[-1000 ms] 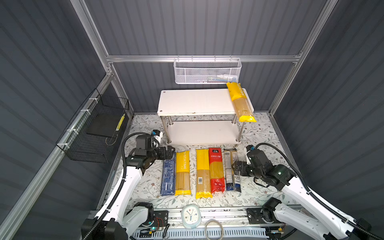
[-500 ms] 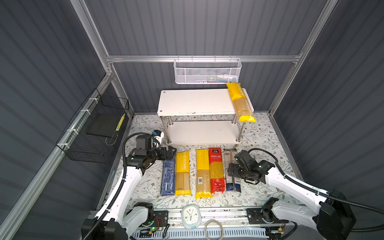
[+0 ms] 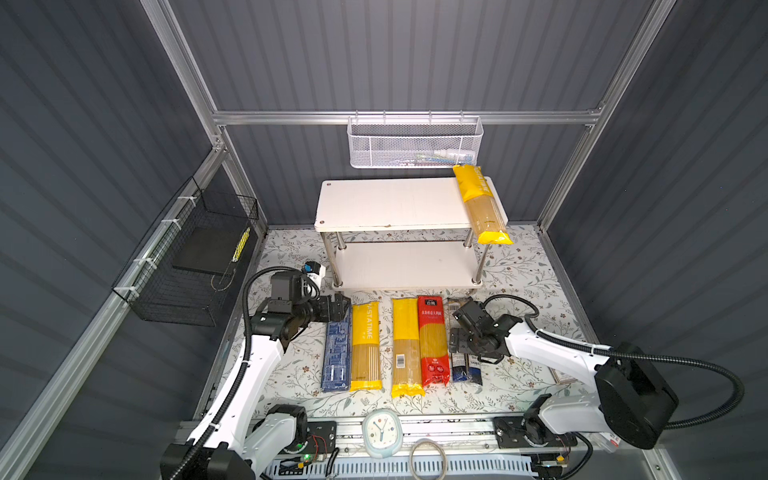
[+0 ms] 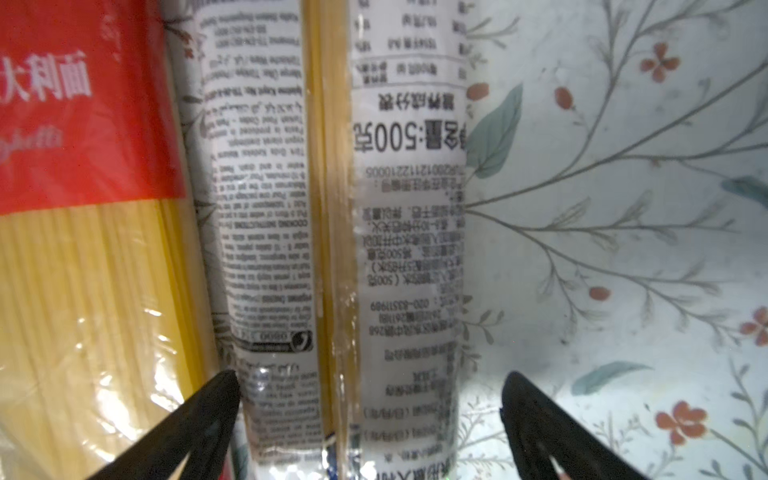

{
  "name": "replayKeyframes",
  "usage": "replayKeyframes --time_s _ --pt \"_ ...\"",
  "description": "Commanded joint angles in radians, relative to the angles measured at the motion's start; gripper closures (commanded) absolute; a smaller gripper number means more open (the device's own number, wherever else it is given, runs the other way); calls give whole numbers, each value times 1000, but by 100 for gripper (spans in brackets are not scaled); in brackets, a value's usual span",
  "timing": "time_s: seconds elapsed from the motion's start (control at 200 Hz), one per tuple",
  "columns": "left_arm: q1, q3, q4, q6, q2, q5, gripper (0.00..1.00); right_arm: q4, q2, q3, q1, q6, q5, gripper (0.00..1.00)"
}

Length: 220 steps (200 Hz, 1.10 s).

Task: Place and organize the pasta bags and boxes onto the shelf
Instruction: 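Withdraw the right gripper from the shelf back toward the pasta row, then lower the right gripper onto the clear white-labelled spaghetti bag and grasp it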

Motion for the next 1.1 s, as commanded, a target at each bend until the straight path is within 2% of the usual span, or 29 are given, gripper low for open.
replayKeyframes --time_s 0.0,0.285,0.455,0.695,0.815,0.985,1.095 --pt "-3 34 -25 6 8 -4 1 45 20 25 9 -54 10 1" --pt "-3 30 -24 3 17 13 1 85 65 11 7 -61 34 1" --pt "-3 30 -25 6 14 6 1 107 129 23 4 -72 4 1" --pt "-3 30 -24 9 17 2 1 97 140 -5 5 -31 26 1" --pt "-3 32 -25 9 23 12 1 107 146 -34 5 -24 0 1" --pt "-3 32 -27 14 23 12 1 213 144 -94 0 -14 -75 1" --pt "-3 34 -35 16 16 0 1 235 149 -128 -3 5 -96 5"
